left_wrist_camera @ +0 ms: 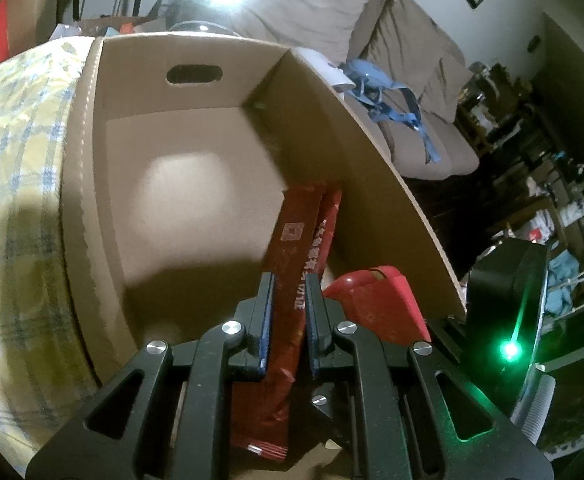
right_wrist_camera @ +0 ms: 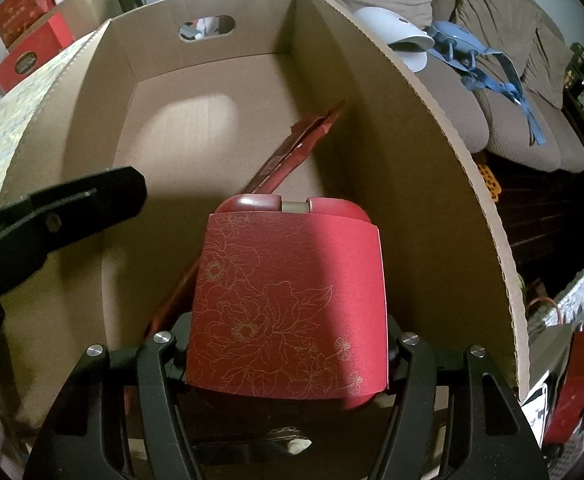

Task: Organize objects
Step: 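Open the left tool to release the red bag while the right tool releases the red box, then withdraw both tools from the cardboard box toward the shiny red ribbon bundle, then grasp the shiny red ribbon bundle with both tools from either side, then lift the red ribbon bundle with both tools toward the cardboard box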

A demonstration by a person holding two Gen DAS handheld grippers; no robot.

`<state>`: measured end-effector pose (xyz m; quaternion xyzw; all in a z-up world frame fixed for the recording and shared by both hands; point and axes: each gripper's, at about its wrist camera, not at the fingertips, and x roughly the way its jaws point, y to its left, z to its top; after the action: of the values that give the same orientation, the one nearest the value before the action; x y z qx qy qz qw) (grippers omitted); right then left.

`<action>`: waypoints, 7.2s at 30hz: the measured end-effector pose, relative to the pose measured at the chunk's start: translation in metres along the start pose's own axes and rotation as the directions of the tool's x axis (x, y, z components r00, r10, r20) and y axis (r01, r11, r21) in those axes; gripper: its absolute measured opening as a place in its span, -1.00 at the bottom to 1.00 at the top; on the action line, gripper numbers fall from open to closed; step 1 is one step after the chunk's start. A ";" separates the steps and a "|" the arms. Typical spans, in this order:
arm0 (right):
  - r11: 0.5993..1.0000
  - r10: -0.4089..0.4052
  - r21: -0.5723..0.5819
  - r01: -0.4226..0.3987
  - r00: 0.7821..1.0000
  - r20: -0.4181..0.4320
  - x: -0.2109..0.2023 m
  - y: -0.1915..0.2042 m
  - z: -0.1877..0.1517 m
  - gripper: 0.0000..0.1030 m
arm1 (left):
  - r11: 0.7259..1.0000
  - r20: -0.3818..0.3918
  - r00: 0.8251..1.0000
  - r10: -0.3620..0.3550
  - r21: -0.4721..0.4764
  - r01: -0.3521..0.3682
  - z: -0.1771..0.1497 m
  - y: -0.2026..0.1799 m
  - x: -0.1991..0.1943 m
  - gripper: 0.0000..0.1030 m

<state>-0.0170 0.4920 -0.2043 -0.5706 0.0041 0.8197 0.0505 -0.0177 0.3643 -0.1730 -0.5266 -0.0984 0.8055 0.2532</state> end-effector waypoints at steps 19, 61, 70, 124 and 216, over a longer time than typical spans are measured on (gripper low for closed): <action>1.000 0.001 0.013 -0.001 1.000 -0.001 0.000 -0.001 -0.001 0.27 | 0.999 0.024 0.999 0.032 0.024 -0.032 0.018 0.010 -0.010 -0.40; 0.992 0.100 0.071 -0.108 0.990 0.101 -0.047 -0.008 0.005 -0.60 | 0.978 0.245 0.951 0.187 0.047 -0.205 0.043 0.043 -0.095 -0.05; 0.989 0.113 0.058 -0.134 0.955 0.276 -0.110 0.008 0.009 -0.59 | 0.974 0.285 0.946 0.156 0.116 -0.195 0.044 0.061 -0.164 -0.02; 0.900 0.402 0.014 -0.436 0.841 0.363 -0.080 0.243 -0.052 -0.51 | 0.815 0.202 0.978 0.046 0.558 -0.154 -0.078 0.208 -0.201 -0.21; 0.897 0.443 -0.272 -0.349 0.729 0.522 -0.186 0.163 -0.027 -0.60 | 0.868 0.338 0.875 0.348 0.236 -0.436 -0.044 0.076 -0.225 -0.37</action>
<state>0.0576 0.3138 -0.0481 -0.2859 0.0468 0.9416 -0.1715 0.0699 0.1799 -0.0447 -0.3686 0.1020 0.9127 0.1441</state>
